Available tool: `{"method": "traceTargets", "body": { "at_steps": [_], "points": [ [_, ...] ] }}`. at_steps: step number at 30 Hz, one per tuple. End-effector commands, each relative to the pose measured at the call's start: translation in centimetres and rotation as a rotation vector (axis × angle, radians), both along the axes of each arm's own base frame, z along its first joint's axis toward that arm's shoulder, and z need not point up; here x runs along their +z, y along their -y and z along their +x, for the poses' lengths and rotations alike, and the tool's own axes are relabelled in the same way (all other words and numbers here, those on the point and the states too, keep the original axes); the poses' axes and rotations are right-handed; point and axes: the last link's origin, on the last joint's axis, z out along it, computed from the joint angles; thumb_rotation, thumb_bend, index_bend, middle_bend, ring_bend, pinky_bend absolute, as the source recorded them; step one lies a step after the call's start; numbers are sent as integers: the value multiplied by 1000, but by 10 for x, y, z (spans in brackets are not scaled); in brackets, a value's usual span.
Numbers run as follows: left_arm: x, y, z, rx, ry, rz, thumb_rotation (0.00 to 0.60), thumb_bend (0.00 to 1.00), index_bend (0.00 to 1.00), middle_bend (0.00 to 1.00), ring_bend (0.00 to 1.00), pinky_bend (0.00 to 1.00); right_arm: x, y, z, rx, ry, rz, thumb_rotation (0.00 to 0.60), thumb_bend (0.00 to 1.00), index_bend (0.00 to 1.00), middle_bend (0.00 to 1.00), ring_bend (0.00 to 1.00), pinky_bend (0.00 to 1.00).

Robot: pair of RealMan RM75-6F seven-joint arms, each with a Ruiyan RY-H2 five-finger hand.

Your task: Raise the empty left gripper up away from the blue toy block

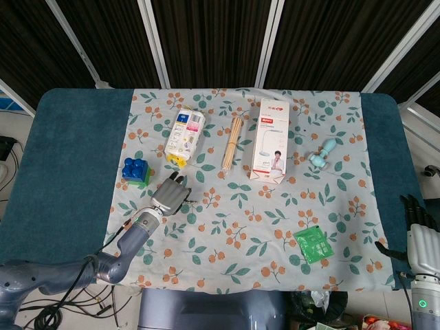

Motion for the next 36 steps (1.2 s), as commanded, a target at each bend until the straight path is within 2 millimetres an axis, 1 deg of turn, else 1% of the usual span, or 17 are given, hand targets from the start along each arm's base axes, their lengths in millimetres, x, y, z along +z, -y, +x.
{"method": "traceTargets", "body": {
  "at_steps": [1,30,34,36],
  "points": [
    [0,0,0,2,0,-1,600,420,507,550,171,136,0,0,0,0,0,0,600,15,29,55,114,141],
    [0,0,2,-1,-2,3,600,420,512,552,171,136,0,0,0,-1,3,1,600,15,29,55,114,141],
    [3,-2,5,1,19,13,600,420,524,558,171,136,0,0,0,0,4,0,600,16,29,54,114,141],
    [7,-4,10,10,61,26,600,420,529,560,171,136,0,0,0,1,4,0,600,15,29,54,114,141]
  ]
}}
